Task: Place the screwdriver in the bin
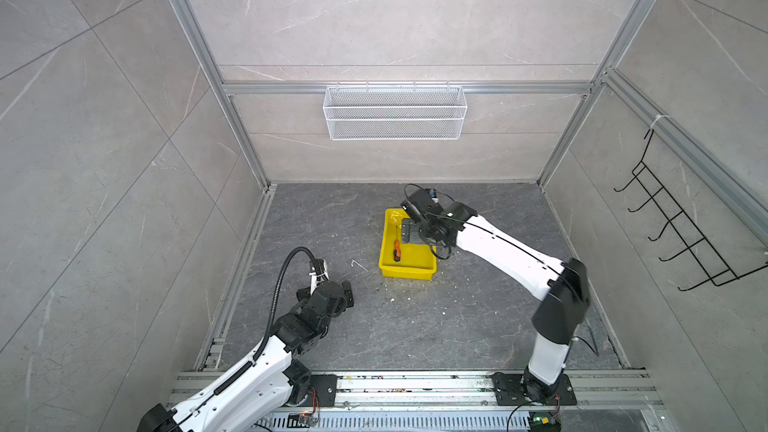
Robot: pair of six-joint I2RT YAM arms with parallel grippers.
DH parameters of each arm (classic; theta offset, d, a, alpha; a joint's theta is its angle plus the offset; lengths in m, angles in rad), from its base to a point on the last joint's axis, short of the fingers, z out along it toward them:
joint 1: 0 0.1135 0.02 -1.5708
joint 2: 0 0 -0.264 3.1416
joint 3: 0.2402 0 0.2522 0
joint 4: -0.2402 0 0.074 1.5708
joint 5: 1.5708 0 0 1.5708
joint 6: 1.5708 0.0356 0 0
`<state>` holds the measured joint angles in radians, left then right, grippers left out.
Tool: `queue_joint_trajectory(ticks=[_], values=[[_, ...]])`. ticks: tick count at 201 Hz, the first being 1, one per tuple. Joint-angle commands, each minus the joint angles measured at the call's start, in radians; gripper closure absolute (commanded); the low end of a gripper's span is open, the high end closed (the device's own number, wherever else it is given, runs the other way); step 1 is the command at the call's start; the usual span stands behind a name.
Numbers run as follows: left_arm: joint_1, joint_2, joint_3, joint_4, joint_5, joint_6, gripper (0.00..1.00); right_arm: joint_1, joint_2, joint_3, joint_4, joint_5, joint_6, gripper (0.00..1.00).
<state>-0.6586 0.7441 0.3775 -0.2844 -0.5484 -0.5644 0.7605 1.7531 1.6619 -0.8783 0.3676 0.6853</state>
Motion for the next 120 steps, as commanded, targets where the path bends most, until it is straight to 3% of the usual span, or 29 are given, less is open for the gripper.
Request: queue_joint_trajectory(ticks=[1,22,51,77,104,120], values=[[-0.003,0.011,0.017,0.011,-0.01,-0.005,0.01,-0.031,-0.16,-0.164,0.023,0.064,-0.06,0.01],[-0.003,0.031,0.02,0.021,0.008,0.001,0.0,-0.092,-0.318,-0.327,0.044,0.17,-0.078,0.01],[-0.003,0.066,0.034,0.022,0.018,0.003,0.0,-0.226,-0.44,-0.52,0.175,0.332,-0.203,0.0],[-0.002,0.094,0.051,0.002,-0.005,-0.003,0.0,-0.376,-0.446,-0.672,0.407,0.282,-0.355,0.0],[-0.003,0.103,0.06,-0.015,-0.025,-0.013,0.0,-0.453,-0.388,-0.843,0.763,0.253,-0.548,0.0],[-0.004,0.1,0.054,-0.009,-0.038,-0.021,0.0,-0.493,-0.359,-0.93,0.936,0.188,-0.6,0.0]])
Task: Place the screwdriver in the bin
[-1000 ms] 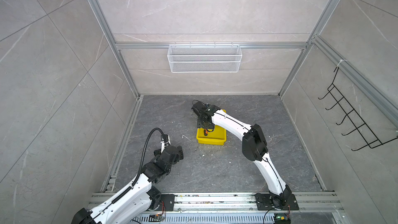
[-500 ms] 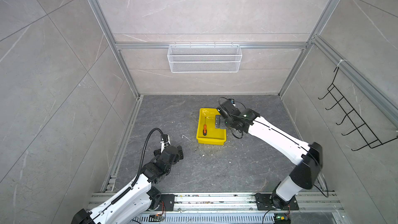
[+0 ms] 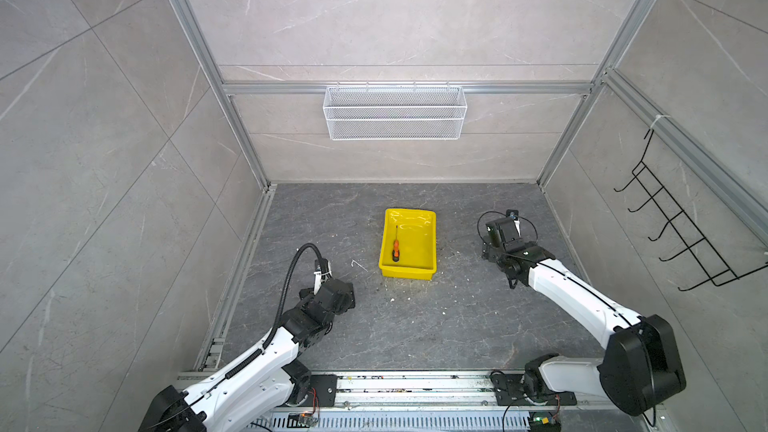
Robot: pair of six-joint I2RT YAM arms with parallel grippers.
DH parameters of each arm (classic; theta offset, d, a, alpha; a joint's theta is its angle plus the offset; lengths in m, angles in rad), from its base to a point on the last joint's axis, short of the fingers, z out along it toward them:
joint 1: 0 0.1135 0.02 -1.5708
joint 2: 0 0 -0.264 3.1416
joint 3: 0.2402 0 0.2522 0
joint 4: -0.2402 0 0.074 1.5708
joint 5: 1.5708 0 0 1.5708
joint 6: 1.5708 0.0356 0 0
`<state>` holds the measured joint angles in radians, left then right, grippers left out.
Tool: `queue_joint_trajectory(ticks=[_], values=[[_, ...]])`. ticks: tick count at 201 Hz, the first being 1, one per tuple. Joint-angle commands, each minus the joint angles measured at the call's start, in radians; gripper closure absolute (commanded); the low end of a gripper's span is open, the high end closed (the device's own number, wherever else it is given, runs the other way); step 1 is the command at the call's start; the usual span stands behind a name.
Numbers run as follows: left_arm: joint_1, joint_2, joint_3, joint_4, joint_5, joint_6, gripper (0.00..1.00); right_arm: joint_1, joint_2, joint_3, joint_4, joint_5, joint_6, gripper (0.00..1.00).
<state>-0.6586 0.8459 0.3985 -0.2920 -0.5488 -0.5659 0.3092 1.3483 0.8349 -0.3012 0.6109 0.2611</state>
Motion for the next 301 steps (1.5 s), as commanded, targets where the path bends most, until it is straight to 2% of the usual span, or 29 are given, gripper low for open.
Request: queue_joint_trajectory(ticks=[1,42,92,108,112,121,141,152,165,181,199,216,233,245,274,289,301], values=[[-0.003,-0.002,0.033,0.0,-0.038,-0.021,0.0,-0.044,0.047,-0.108,0.37,-0.06,-0.177,0.0],[-0.003,0.019,0.006,0.059,-0.056,-0.053,0.0,-0.082,0.096,-0.277,0.728,-0.19,-0.21,0.0],[-0.003,0.124,0.04,0.081,-0.033,-0.046,0.0,-0.106,0.083,-0.349,0.866,-0.315,-0.272,0.0],[-0.003,0.167,0.043,0.131,-0.037,-0.02,0.0,-0.129,0.138,-0.433,1.105,-0.372,-0.287,0.01],[-0.003,0.18,0.048,0.137,-0.039,-0.01,0.0,-0.137,0.141,-0.44,1.109,-0.383,-0.282,0.01],[-0.003,0.205,0.073,0.134,-0.065,0.021,0.0,-0.156,0.114,-0.434,1.05,-0.404,-0.26,0.01],[-0.003,0.258,0.146,0.123,-0.225,0.13,0.01,-0.17,0.181,-0.492,1.235,-0.393,-0.249,0.01],[-0.001,0.281,0.187,0.131,-0.332,0.146,0.01,-0.172,0.163,-0.481,1.171,-0.398,-0.242,0.01],[-0.003,0.314,0.214,0.238,-0.388,0.332,0.0,-0.173,0.175,-0.486,1.21,-0.39,-0.248,0.01],[0.008,0.362,0.223,0.39,-0.443,0.498,0.0,-0.172,0.165,-0.483,1.184,-0.395,-0.245,0.01],[0.047,0.423,0.196,0.553,-0.396,0.682,0.0,-0.17,0.167,-0.484,1.193,-0.393,-0.246,0.01],[0.101,0.49,0.145,0.688,-0.365,0.793,0.01,-0.172,0.167,-0.484,1.192,-0.393,-0.246,0.01],[0.162,0.547,0.08,0.846,-0.364,0.771,0.01,-0.171,0.167,-0.484,1.194,-0.394,-0.246,0.01],[0.213,0.57,0.027,0.937,-0.279,0.708,0.0,-0.171,0.167,-0.484,1.193,-0.393,-0.246,0.01],[0.296,0.559,-0.03,1.069,-0.097,0.725,0.0,-0.171,0.167,-0.483,1.192,-0.394,-0.246,0.01],[0.33,0.568,-0.028,1.085,-0.103,0.723,0.0,-0.171,0.167,-0.484,1.192,-0.395,-0.247,0.01],[0.353,0.594,-0.051,1.174,-0.108,0.746,0.0,-0.172,0.167,-0.484,1.194,-0.394,-0.246,0.01]])
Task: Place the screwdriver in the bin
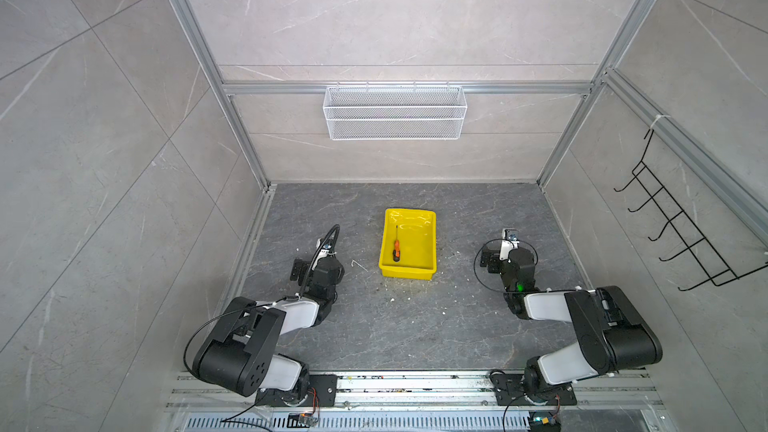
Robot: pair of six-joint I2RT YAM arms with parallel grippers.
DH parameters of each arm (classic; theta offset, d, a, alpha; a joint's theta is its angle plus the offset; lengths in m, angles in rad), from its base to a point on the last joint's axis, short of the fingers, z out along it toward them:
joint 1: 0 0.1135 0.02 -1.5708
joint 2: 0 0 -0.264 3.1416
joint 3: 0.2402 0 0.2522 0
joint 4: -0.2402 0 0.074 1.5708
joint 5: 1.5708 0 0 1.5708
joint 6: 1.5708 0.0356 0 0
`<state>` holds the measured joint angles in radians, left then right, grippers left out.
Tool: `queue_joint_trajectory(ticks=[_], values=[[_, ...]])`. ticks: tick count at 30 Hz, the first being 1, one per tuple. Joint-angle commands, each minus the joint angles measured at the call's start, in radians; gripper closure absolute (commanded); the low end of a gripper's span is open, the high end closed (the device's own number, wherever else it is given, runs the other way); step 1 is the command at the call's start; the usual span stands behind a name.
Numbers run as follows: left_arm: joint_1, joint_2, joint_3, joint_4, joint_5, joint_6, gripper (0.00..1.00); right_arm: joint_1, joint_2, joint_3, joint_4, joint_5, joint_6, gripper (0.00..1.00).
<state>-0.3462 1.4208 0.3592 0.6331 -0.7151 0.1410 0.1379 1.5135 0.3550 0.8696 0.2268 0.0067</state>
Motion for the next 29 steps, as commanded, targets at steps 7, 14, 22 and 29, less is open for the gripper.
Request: queue_joint_trajectory(ticks=[7,14,22,29], values=[[0.196,0.03,-0.057,0.322,0.154,-0.1,0.0,0.0,0.004,-0.004,0.023,-0.01,0.008,0.01],[0.307,0.041,0.034,0.136,0.335,-0.168,0.0,0.0,0.004,-0.004,0.022,-0.01,0.009,0.01],[0.35,0.052,0.023,0.147,0.453,-0.184,0.0,0.0,0.005,-0.001,0.019,-0.007,0.005,0.01],[0.35,0.08,-0.014,0.242,0.478,-0.163,0.0,-0.001,0.004,-0.003,0.02,-0.006,0.007,0.01]])
